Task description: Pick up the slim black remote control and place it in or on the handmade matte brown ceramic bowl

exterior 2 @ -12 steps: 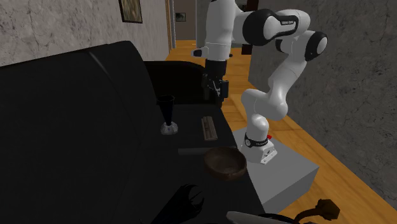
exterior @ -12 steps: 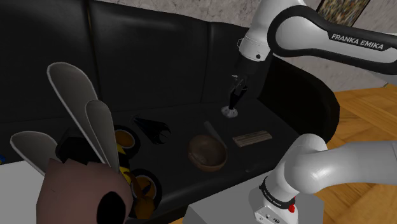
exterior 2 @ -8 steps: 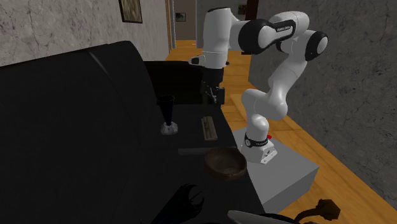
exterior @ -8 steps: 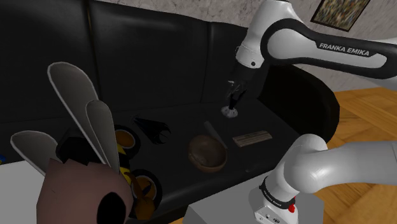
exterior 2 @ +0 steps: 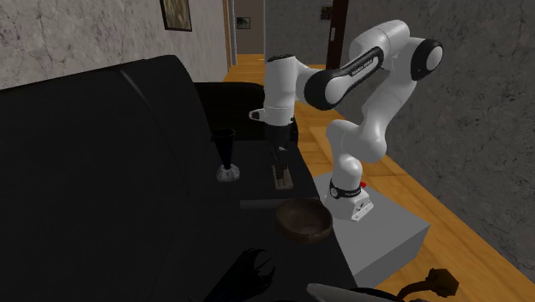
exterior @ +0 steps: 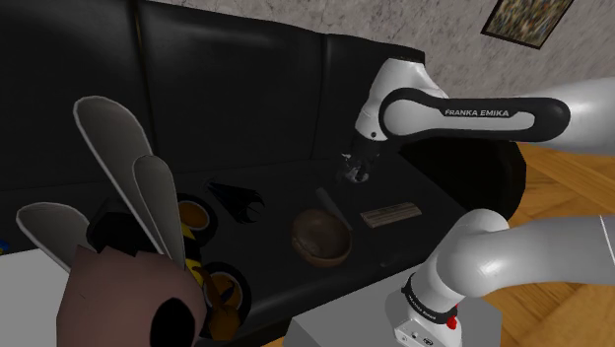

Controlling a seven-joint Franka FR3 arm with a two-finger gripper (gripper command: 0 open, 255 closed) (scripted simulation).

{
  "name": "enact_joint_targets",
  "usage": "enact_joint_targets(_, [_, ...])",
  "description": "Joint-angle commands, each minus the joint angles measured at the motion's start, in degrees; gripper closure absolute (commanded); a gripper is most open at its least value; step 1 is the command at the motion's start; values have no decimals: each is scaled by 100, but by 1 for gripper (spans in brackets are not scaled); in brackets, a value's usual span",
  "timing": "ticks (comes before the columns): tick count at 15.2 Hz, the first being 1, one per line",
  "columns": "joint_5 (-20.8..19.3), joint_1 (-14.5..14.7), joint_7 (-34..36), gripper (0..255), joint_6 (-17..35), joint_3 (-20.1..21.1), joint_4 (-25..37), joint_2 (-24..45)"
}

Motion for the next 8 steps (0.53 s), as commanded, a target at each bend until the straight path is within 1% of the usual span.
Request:
enact_joint_targets(1, [65,-88,175,0,438,9,-298,168])
enact_joint_targets(6, [230,-307,513,0,1544,-24,-891,775])
enact_joint_targets(8, [255,-309,523,0,1717,-20,-959,885])
